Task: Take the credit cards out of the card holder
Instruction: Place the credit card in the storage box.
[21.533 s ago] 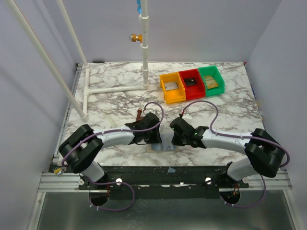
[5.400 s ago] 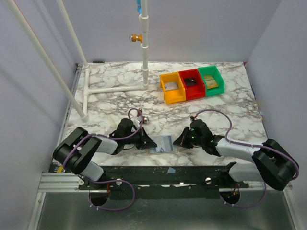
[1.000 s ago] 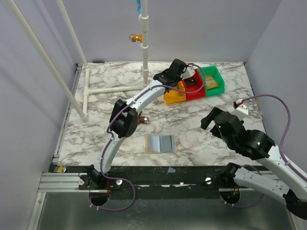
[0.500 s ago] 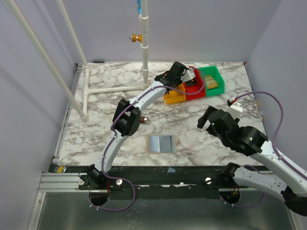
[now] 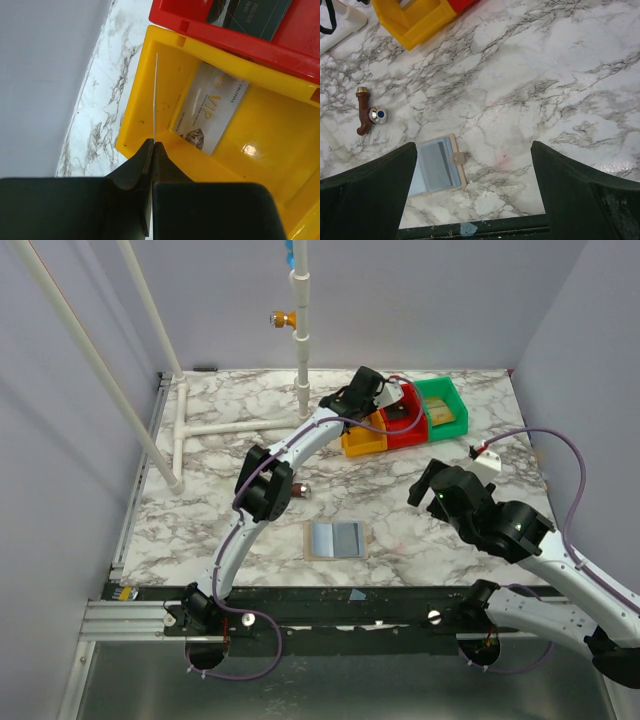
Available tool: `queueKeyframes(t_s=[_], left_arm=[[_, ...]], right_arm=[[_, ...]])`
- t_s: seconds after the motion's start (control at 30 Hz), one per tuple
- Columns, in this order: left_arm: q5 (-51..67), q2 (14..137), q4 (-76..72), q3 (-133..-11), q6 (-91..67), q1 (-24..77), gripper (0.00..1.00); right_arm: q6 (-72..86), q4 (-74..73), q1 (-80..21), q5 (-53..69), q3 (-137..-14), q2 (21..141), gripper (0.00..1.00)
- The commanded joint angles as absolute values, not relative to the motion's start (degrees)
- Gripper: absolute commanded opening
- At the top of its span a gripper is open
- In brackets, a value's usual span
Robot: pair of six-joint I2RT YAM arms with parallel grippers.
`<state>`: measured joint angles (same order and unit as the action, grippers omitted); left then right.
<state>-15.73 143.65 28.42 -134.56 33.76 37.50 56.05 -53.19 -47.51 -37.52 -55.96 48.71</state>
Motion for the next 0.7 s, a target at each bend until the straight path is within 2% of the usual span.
queueKeyframes(t_s=[0.0,0.17,0.3,0.67], left_arm=[[-14.9,145.9,29.0,-136.1,32.4,36.6,0.01],[-14.6,146.0,29.0,-136.4,32.0,36.4,0.1],[-14.5,146.0,28.9,-136.3,31.8,36.2,0.13],[-14.3,143.9,28.9,-136.1,30.8,36.1,0.14]], right_arm=[[55.5,-51.7,-47.3,-37.5,-55.7,49.0,1.0],[55.5,-51.6,-47.3,-37.2,-55.6,48.9,1.0],[55.4,-51.5,-47.2,-37.1,-55.6,48.7,1.0],[54.9,-51.0,-47.3,-36.1,-55.5,48.8,1.0]])
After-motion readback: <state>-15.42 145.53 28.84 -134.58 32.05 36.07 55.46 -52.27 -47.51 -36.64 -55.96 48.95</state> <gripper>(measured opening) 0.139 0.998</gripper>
